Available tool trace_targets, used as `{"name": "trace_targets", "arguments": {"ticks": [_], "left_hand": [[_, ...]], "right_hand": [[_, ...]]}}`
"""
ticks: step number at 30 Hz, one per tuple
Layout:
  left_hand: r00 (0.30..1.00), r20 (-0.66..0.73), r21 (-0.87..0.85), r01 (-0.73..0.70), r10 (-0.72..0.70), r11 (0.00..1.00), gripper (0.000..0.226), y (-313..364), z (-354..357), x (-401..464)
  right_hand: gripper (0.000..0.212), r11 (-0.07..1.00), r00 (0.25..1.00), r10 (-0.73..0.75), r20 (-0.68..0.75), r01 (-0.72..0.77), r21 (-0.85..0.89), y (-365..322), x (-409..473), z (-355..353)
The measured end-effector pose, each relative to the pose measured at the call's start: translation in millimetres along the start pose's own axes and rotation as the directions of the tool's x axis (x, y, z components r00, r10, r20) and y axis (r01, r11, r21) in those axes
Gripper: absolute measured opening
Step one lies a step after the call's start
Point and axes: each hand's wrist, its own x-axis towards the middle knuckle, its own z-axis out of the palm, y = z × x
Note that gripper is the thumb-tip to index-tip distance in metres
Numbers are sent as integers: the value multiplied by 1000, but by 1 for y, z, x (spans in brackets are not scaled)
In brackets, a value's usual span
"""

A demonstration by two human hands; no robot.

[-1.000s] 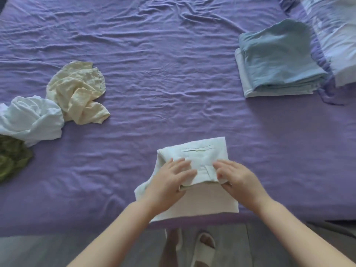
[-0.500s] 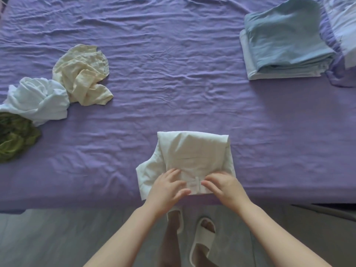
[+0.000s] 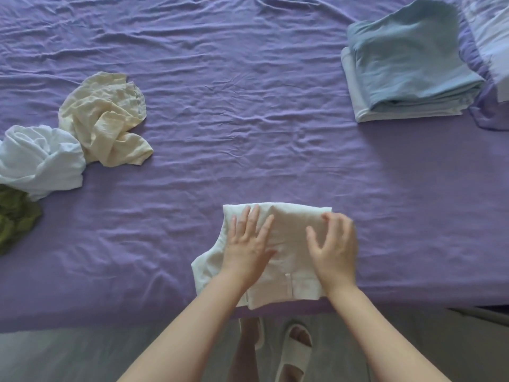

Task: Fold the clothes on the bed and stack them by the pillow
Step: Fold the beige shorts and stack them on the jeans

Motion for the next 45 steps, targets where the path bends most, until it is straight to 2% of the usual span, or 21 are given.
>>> {"name": "trace_targets", "arguments": {"ticks": [2, 4, 6, 10, 12, 13, 15, 17, 18, 19, 20, 22, 25, 31, 33, 34, 36, 37, 39, 41, 45], "left_hand": [[997, 52, 58, -58, 55, 997, 86, -4, 8, 10], [982, 66, 89, -180, 174, 980, 88, -2, 10, 14], [949, 85, 121, -312, 303, 942, 92, 3, 10, 16], [896, 131, 182, -442, 424, 879, 96, -1, 14, 27], [866, 214, 144, -485, 451, 863, 94, -3, 22, 33], [851, 268, 112, -493, 452, 863, 92, -4, 27, 36], [826, 349, 81, -497, 442, 864, 88, -4, 32, 43], [811, 387, 81, -504, 439, 860, 86, -4, 34, 48], [808, 395, 74, -503, 438, 861, 86, -4, 32, 49], [809, 392, 64, -500, 439, 864, 86, -4, 31, 49], [817, 378, 64, -493, 436, 868, 88, -5, 29, 49], [868, 304, 104, -439, 391, 893, 94, -6, 24, 44], [944, 198, 81, -286, 266, 955, 91, -14, 23, 28], [915, 284, -13, -294, 285, 956, 80, -25, 38, 38], [928, 260, -2, -276, 267, 961, 76, -26, 31, 32], [961, 197, -3, -196, 193, 981, 76, -28, 25, 27], [993, 40, -118, 120, -116, 986, 79, -37, 13, 19], [951, 63, -238, 307, -301, 921, 83, -44, 8, 17], [797, 305, -441, 603, -521, 665, 94, -59, -2, 18], [677, 489, -448, 736, -551, 507, 90, -69, -11, 26], [723, 520, -495, 689, -455, 530, 45, -69, -25, 40]], "right_hand": [[56, 916, 928, 331, 169, -359, 180, 2, 13, 1], [70, 804, 808, 490, 325, -564, 190, 5, 26, 2], [76, 690, 732, 551, 401, -670, 275, 5, 38, 2], [82, 247, 545, 673, 500, -803, 543, 10, 71, 5], [82, 114, 521, 666, 534, -778, 617, 14, 84, 4], [83, 108, 532, 653, 539, -770, 629, 16, 89, 4], [79, 199, 585, 613, 532, -765, 612, 20, 92, 5], [68, 603, 745, 562, 361, -667, 438, 25, 88, 6], [61, 813, 854, 457, 248, -514, 273, 26, 82, 6], [56, 937, 936, 307, 172, -329, 119, 26, 74, 9], [51, 987, 975, 156, 156, -159, 6, 25, 65, 13], [49, 989, 960, -26, 279, 65, -130, 23, 47, 24], [61, 941, 846, 16, 533, 167, -294, 39, 32, 42], [65, 910, 824, 44, 564, 200, -364, 56, 42, 63], [78, 961, 888, 80, 454, 52, -271, 46, 35, 53], [85, 979, 914, 149, 378, -82, -187, 41, 31, 47], [97, 931, 876, 358, 323, -360, -56, 36, 24, 36], [98, 887, 829, 445, 338, -459, -42, 36, 21, 33], [87, 815, 741, 545, 391, -578, -42, 33, 17, 28], [64, 778, 710, 576, 404, -628, -4, 28, 17, 25], [38, 794, 760, 535, 369, -602, 88, 16, 31, 12]]}}
